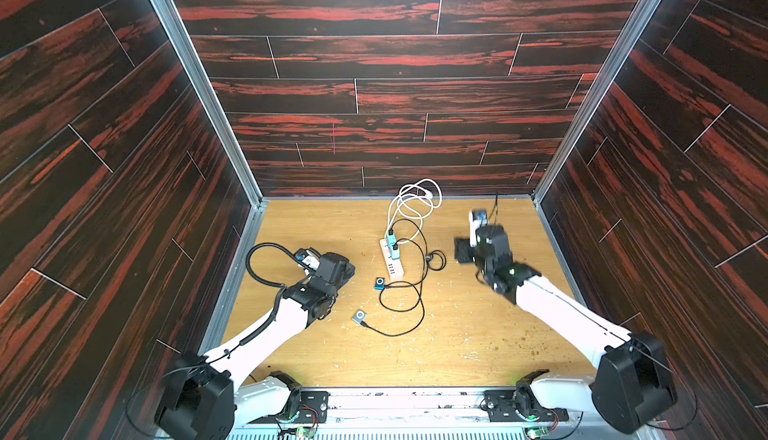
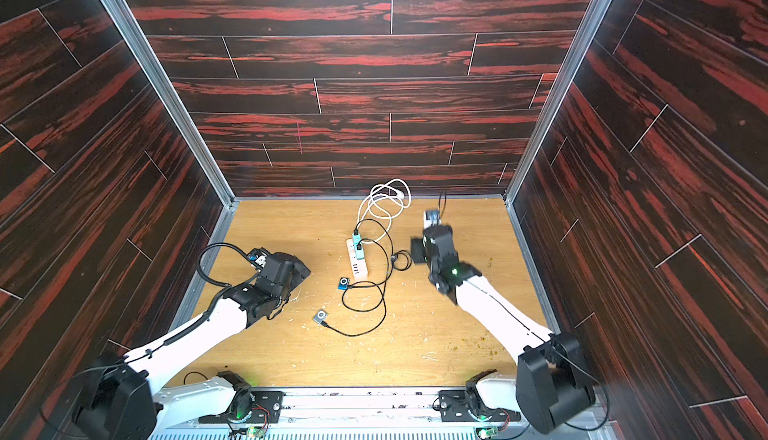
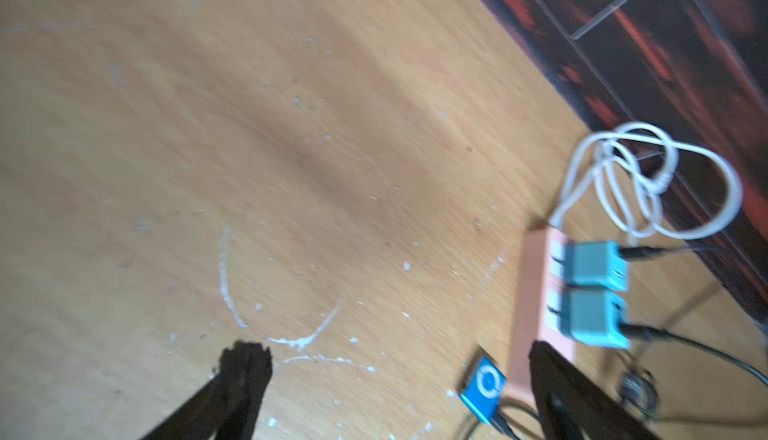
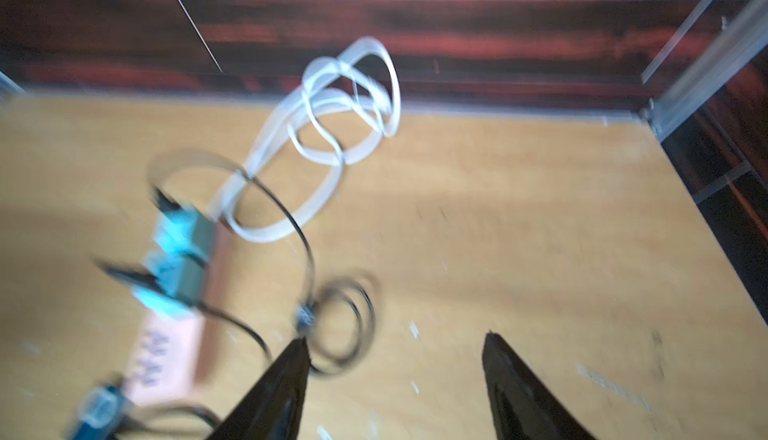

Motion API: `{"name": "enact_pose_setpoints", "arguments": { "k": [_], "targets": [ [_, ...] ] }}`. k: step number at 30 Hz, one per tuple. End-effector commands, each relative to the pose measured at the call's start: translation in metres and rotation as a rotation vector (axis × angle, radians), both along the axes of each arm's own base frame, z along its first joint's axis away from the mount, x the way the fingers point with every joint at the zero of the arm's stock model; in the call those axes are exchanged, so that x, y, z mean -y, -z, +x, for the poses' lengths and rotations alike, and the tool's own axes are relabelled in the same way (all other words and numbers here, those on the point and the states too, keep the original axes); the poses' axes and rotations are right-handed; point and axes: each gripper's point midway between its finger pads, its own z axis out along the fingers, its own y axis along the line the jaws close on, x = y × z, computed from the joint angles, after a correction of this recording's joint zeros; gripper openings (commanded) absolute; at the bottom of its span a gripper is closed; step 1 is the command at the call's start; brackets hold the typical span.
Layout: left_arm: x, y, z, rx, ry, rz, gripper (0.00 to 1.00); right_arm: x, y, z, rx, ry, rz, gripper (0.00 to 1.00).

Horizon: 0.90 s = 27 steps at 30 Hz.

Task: Charge mp3
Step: Reset both arms

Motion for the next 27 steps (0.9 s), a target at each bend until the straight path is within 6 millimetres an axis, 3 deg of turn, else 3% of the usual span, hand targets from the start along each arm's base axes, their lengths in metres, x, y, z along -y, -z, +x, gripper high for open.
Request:
{"name": "enact_pose_setpoints", "arguments": {
  "k": [1, 3, 7, 10, 15, 19, 23, 25, 27],
  "targets": [
    [-0.026, -0.017, 0.004, 0.035, -0.104, 0.126, 1.00, 0.045, -0.038, 0.001, 0.232, 0.128, 0.045, 0.82],
    [-0.038, -0.026, 0.008, 0.060, -0.141, 0.204, 1.00, 0.079, -0.025, -0.005, 0.320, 0.222, 0.005, 0.94],
    [-0.060, -0.031, 0.010, 0.073, -0.230, 0.301, 1.00, 0.122, 0.010, -0.004, 0.288, 0.347, 0.014, 0.95],
    [-0.059, -0.030, 0.014, 0.072, -0.221, 0.283, 1.00, 0.141, 0.031, 0.001, 0.260, 0.394, 0.007, 0.95],
    [-0.074, -0.036, 0.023, 0.126, -0.261, 0.449, 1.00, 0.159, 0.055, 0.009, 0.267, 0.411, -0.025, 0.95],
    [-0.085, -0.032, 0.031, 0.111, -0.291, 0.449, 1.00, 0.145, 0.047, 0.015, 0.349, 0.288, -0.054, 0.95],
    [-0.097, -0.038, 0.039, 0.100, -0.302, 0.496, 1.00, 0.151, 0.062, 0.020, 0.310, 0.261, 0.019, 0.95],
    [-0.100, -0.042, 0.049, 0.102, -0.249, 0.541, 1.00, 0.157, 0.068, 0.013, 0.319, 0.251, 0.073, 0.95],
    [-0.115, -0.044, 0.048, 0.079, -0.265, 0.587, 1.00, 0.147, 0.072, 0.012, 0.297, 0.204, 0.053, 0.97]
  ]
}}
